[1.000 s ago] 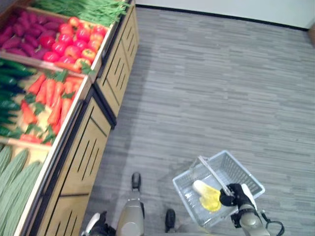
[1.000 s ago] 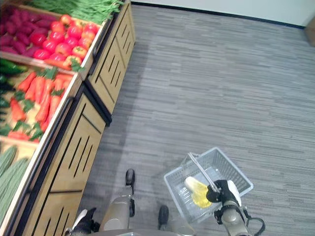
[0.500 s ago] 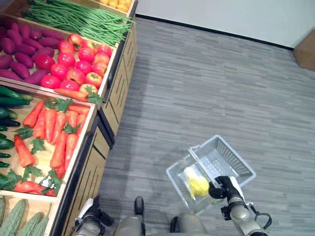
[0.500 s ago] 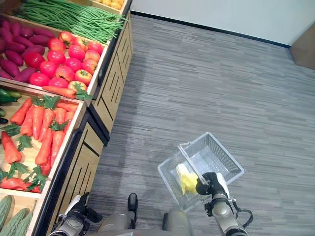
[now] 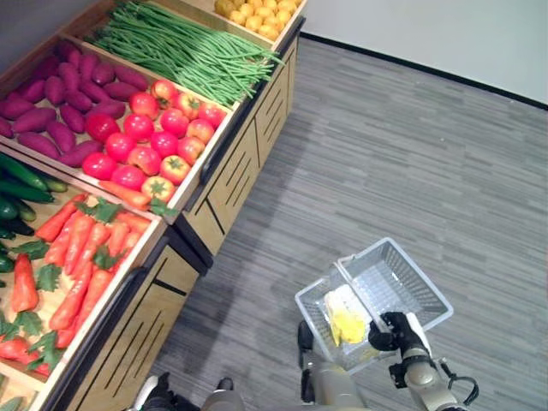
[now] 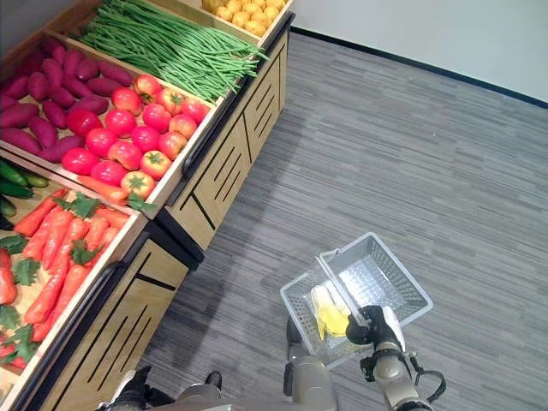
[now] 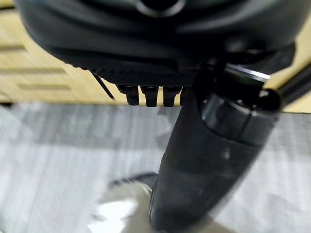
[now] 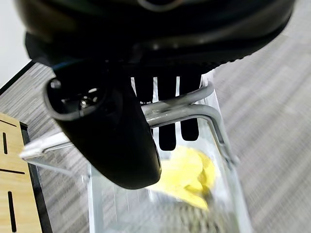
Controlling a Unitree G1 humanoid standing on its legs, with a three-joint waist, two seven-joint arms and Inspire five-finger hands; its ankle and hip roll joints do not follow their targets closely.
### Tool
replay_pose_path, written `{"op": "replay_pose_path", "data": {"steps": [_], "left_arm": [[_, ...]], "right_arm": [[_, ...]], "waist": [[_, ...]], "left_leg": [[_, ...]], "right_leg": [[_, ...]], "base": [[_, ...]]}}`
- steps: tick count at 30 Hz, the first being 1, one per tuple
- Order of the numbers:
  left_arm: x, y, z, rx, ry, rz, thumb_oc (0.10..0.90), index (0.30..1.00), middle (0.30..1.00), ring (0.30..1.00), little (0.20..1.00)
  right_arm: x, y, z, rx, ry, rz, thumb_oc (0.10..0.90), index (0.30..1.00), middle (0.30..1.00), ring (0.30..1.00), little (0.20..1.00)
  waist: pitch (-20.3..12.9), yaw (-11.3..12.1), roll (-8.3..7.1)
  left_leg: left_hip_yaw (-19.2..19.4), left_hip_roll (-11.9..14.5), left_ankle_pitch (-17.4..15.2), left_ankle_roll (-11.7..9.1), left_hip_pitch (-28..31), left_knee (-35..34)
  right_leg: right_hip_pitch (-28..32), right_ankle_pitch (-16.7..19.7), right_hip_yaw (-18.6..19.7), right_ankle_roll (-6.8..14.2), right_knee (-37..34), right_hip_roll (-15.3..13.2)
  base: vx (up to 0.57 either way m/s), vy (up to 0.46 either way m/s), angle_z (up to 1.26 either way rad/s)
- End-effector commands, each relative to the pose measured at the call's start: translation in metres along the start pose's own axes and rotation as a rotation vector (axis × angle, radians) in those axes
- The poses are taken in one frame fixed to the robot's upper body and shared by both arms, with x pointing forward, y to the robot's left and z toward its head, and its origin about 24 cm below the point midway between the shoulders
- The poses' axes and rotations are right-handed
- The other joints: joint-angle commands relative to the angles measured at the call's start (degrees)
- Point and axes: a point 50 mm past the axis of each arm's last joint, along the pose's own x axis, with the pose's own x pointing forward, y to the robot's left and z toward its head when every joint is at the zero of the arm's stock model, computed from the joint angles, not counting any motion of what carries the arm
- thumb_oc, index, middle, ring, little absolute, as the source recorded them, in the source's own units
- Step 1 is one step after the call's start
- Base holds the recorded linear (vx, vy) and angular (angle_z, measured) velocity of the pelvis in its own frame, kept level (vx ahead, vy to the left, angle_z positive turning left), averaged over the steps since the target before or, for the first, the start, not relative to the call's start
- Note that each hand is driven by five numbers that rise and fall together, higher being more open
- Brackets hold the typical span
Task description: Get the vegetables into the basket
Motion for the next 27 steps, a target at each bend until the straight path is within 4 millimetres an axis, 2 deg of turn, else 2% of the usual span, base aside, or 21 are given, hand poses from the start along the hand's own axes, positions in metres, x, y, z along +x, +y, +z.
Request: {"op": "replay_pose_path", "data": {"steps": [1,3,5,7,8,9,11,14,16,17,18,19,21,23,24,25,27], "left_arm": [[0.004,0.016,0.008,0.005,-0.038,0.057,0.900,1.000,1.000,1.000,1.000],[0.004,0.014,0.017,0.011,-0.072,0.050,0.900,1.000,1.000,1.000,1.000],[0.004,0.013,0.024,0.021,-0.099,0.048,0.900,1.000,1.000,1.000,1.000],[0.004,0.013,0.026,0.028,-0.106,0.046,0.900,1.000,1.000,1.000,1.000],[0.004,0.012,0.025,0.059,-0.106,0.042,0.900,1.000,1.000,1.000,1.000],[0.004,0.012,0.025,0.074,-0.104,0.040,0.900,1.000,1.000,1.000,1.000],[0.005,0.013,0.021,0.095,-0.092,0.043,0.900,1.000,1.000,1.000,1.000],[0.005,0.015,0.014,0.118,-0.069,0.041,0.900,1.000,1.000,1.000,1.000],[0.004,0.016,0.010,0.116,-0.058,0.040,0.900,1.000,1.000,1.000,1.000],[0.004,0.017,0.006,0.114,-0.042,0.041,0.900,1.000,1.000,1.000,1.000],[0.004,0.019,0.003,0.095,-0.025,0.046,0.900,1.000,1.000,1.000,1.000],[0.004,0.019,0.003,0.095,-0.025,0.046,0.900,1.000,1.000,1.000,1.000],[0.005,0.024,-0.002,0.082,-0.003,0.051,0.900,1.000,1.000,1.000,1.000],[0.005,0.026,-0.004,0.074,0.009,0.055,0.900,1.000,1.000,1.000,1.000],[0.005,0.029,-0.006,0.073,0.016,0.058,0.900,1.000,1.000,1.000,1.000],[0.005,0.029,-0.006,0.073,0.016,0.058,0.900,1.000,1.000,1.000,1.000],[0.006,0.031,-0.005,0.067,0.007,0.060,0.900,1.000,1.000,1.000,1.000]], "right_arm": [[0.000,-0.036,0.014,0.050,-0.125,-0.133,0.400,0.300,0.300,0.300,0.300],[-0.001,-0.039,0.010,0.057,-0.110,-0.149,0.400,0.300,0.300,0.300,0.300],[-0.002,-0.041,0.007,0.069,-0.098,-0.166,0.400,0.300,0.300,0.300,0.300],[-0.002,-0.042,0.006,0.072,-0.094,-0.172,0.400,0.300,0.300,0.300,0.300],[-0.003,-0.043,0.003,0.074,-0.080,-0.182,0.400,0.300,0.300,0.300,0.300],[-0.003,-0.043,0.002,0.076,-0.077,-0.181,0.400,0.300,0.300,0.300,0.300],[-0.003,-0.040,0.001,0.074,-0.069,-0.178,0.400,0.300,0.300,0.300,0.300],[-0.004,-0.034,0.000,0.057,-0.068,-0.155,0.400,0.300,0.300,0.300,0.300],[-0.004,-0.033,-0.002,0.050,-0.059,-0.142,0.400,0.300,0.300,0.300,0.300],[-0.006,-0.029,-0.005,0.051,-0.049,-0.131,0.400,0.300,0.300,0.300,0.300],[-0.006,-0.026,-0.009,0.050,-0.024,-0.123,0.400,0.300,0.300,0.300,0.300],[-0.006,-0.026,-0.009,0.050,-0.024,-0.123,0.400,0.300,0.300,0.300,0.300],[-0.006,-0.018,-0.010,0.070,-0.006,-0.106,0.400,0.300,0.300,0.300,0.300],[-0.006,-0.015,-0.011,0.074,0.006,-0.096,0.400,0.300,0.300,0.300,0.300],[-0.005,-0.008,-0.008,0.066,0.002,-0.068,0.400,0.300,0.300,0.300,0.300],[-0.005,-0.008,-0.008,0.066,0.002,-0.069,0.400,0.300,0.300,0.300,0.300],[-0.002,-0.001,-0.006,0.066,0.016,-0.045,0.400,0.300,0.300,0.300,0.300]], "waist": [[0.03,-0.64,0.62],[0.36,-0.85,1.31],[0.87,-0.79,1.74],[0.91,-0.91,1.78],[0.64,-0.92,1.97],[0.50,-0.94,2.09],[0.20,-0.25,2.22],[0.13,1.14,1.43],[0.04,1.57,1.11],[-0.18,1.75,0.56],[-0.21,2.31,-0.51],[-0.32,2.35,-0.46],[0.14,2.75,-2.34],[-0.02,2.98,-2.81],[0.25,3.65,-3.78],[0.11,3.66,-3.74],[0.40,4.58,-3.90]], "left_leg": [[7.54,1.82,7.55,2.29,-0.21,-0.18],[13.10,2.88,8.90,2.26,-2.00,0.13],[15.95,2.14,8.18,2.38,-4.69,-1.39],[16.59,1.74,7.65,2.51,-5.50,-2.12],[19.57,0.80,6.73,2.65,-8.37,-5.28],[21.04,0.82,7.57,2.51,-9.62,-6.47],[22.51,1.26,10.24,2.14,-11.64,-9.26],[22.78,1.86,12.57,1.66,-12.72,-10.33],[23.12,1.74,11.82,2.01,-11.80,-10.45],[23.54,1.62,11.47,2.29,-11.21,-10.75],[23.20,0.42,10.06,3.31,-10.97,-9.65],[23.21,0.50,10.11,3.32,-11.15,-9.62],[23.32,-1.36,7.05,5.49,-10.53,-7.39],[23.11,-1.96,6.24,6.07,-10.67,-6.88],[22.65,-3.46,4.84,7.26,-10.02,-6.38],[22.67,-3.38,4.92,7.25,-10.21,-6.39],[20.94,-4.70,4.26,8.47,-9.45,-6.74]], "right_leg": [[-1.28,-5.70,-0.73,6.71,6.97,-3.79],[0.65,-7.45,-3.04,6.03,6.90,-3.78],[2.17,-8.14,-4.79,6.18,6.47,-4.26],[2.47,-8.25,-5.42,6.40,6.27,-4.53],[3.57,-8.93,-6.84,6.76,5.90,-5.04],[4.35,-9.30,-7.23,6.82,5.75,-5.01],[6.11,-10.13,-7.54,6.94,5.60,-4.51],[9.01,-11.34,-6.75,6.92,5.79,-3.81],[9.68,-11.84,-6.25,7.23,6.15,-3.89],[10.08,-11.97,-6.22,7.56,6.33,-4.34],[10.48,-12.01,-5.37,8.40,7.67,-5.62],[10.32,-11.87,-5.34,8.37,7.60,-5.54],[9.05,-9.50,-3.25,9.83,12.23,-7.81],[8.37,-8.21,-2.55,10.17,13.09,-8.24],[7.55,-4.85,-2.45,11.05,15.15,-9.70],[7.39,-4.70,-2.43,11.01,15.04,-9.62],[6.05,-1.15,-1.56,11.58,20.01,-9.61]], "base": [[0.13,-0.195,0.73],[0.13,-0.187,0.74],[0.09,-0.105,0.80],[0.09,-0.029,0.78],[0.19,0.004,0.70],[0.24,0.044,0.62],[0.24,0.086,0.39],[0.23,0.105,-0.12],[0.16,0.138,-0.27],[0.26,0.329,-0.43],[0.18,0.242,-0.41],[0.18,0.286,-0.29],[0.16,0.327,-0.09],[0.12,0.256,-0.12],[0.07,0.159,-0.01],[0.11,0.240,0.03],[0.14,0.218,0.09]]}}
